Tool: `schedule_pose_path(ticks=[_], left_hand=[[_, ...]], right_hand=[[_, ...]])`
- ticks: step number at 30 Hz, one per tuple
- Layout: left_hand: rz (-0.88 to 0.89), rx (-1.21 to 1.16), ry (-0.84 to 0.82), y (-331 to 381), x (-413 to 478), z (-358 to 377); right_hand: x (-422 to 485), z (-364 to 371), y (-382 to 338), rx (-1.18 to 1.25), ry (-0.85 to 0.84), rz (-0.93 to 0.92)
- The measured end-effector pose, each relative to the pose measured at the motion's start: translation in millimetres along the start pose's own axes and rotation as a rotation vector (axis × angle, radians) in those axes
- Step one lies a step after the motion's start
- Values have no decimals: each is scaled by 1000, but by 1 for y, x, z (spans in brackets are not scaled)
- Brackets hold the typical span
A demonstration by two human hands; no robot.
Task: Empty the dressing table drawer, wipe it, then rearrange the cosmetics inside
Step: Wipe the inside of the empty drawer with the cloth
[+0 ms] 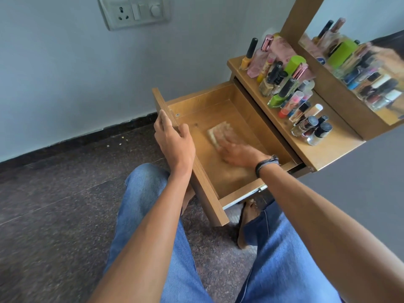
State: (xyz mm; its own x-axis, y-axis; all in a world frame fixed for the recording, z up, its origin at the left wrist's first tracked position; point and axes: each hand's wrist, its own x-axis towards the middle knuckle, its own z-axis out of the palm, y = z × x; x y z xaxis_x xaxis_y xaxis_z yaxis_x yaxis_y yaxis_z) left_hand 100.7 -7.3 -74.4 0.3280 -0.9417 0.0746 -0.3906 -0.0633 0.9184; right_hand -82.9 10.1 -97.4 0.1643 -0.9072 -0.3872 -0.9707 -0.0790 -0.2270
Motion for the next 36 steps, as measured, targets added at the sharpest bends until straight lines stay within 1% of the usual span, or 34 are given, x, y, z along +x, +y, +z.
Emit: schedule_pose_path(ticks=[2, 3, 7, 9, 11, 13, 15, 17, 19, 21, 23, 26, 27, 29, 30, 31, 33, 34, 35, 36], left_hand=[[3, -1, -1, 0, 0, 0], [5, 0, -2, 0, 0, 1], [0, -8, -3, -1, 1, 2], [0, -12, 0, 0, 0, 3], [-7, -12, 2, 0, 0, 3], [-16, -14, 8, 0, 0, 3], [-9, -8, 12, 0, 0, 3], [0, 1, 16, 1, -1, 2], [0, 4, 18, 1, -3, 1], [0, 2, 14, 1, -3, 2], [-4, -2, 4, 0, -2, 1], [0, -6, 1, -2, -1, 0], [7, -8, 3, -2, -1, 0], [15, -11, 6, -2, 0, 1], [15, -7, 6, -2, 0, 1], [14, -3, 7, -1, 0, 1], [17, 2, 11, -1, -1, 2], [19, 1, 11, -1, 0, 2], [16, 0, 7, -1, 0, 2], [13, 0, 6, -1, 0, 1]], right_hand=[[3, -5, 25, -47, 43, 87], [2, -8, 29, -78, 31, 117], [-8, -15, 14, -50, -10, 217], [-9, -11, 2, -21, 10, 245], [-13, -2, -10, 61, 30, 199], [-18, 9, -24, 89, 29, 115], [-24, 20, -40, 18, 4, -5], [-28, 27, -51, -52, -84, -91], [-27, 31, -51, -30, -170, -87], [-27, 27, -52, -38, -199, -100], [-27, 19, -49, -154, -236, -139], [-29, 8, -35, -122, -208, -82], [-29, 5, -25, -162, -203, -84], [-34, -7, -5, -139, -240, 54], [-37, -14, 4, -75, -245, 154], [-38, -18, 13, -64, -240, 182], [-36, -17, 31, -127, -210, 176], [-34, -13, 36, -126, -207, 189], [-33, -12, 37, -70, -185, 220], [-34, -13, 35, -78, -176, 230]])
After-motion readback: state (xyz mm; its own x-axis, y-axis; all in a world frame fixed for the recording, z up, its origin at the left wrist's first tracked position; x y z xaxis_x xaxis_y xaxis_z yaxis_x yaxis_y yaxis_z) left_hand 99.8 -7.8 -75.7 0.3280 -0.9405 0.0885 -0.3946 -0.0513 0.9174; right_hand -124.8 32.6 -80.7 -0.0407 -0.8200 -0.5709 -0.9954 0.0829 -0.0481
